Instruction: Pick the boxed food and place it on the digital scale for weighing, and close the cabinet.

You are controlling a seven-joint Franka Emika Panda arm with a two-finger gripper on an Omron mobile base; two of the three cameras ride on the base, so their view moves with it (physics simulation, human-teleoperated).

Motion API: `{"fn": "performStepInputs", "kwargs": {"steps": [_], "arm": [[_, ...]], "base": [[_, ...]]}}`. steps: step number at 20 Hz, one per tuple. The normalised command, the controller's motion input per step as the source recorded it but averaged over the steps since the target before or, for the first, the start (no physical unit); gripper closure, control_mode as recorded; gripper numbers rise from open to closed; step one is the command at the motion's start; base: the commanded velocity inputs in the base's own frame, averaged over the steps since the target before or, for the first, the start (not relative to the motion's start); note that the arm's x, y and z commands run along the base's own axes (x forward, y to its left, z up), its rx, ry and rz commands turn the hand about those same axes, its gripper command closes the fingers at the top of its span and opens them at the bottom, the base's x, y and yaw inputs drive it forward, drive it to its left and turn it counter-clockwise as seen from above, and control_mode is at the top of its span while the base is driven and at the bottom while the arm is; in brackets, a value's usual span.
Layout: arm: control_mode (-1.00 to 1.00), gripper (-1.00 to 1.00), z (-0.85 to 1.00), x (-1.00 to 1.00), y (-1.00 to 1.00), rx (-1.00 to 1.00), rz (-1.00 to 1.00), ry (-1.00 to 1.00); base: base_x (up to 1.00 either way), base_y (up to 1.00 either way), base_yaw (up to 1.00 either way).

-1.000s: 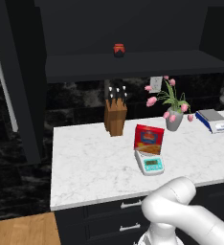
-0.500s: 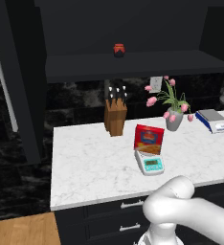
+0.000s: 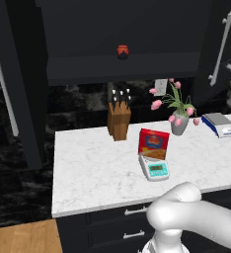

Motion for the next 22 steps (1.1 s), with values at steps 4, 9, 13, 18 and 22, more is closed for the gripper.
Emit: {"fn": "performStepInputs", "kwargs": {"steps": [4,9,13,18,22], "arm": [[-1.00,-1.00,0.01,0.60,0.69,-0.18,-0.32,0.16],[-1.00,-1.00,-0.02,0.88,0.47,-0.14,-0.22,0.10],[-1.00,-1.00,-0.19,0.92,0.13,-0.07,-0.08,0.01],[-1.00,-1.00,-0.29,0.79,0.00,-0.04,0.00,-0.03],[-1.00,-1.00,-0.20,0.88,0.01,-0.01,-0.02,0.00]], "base": [[0.00,0.00,0.00],[0.00,0.00,0.00],[0.00,0.00,0.00],[0.00,0.00,0.00],[0.00,0.00,0.00]]}}
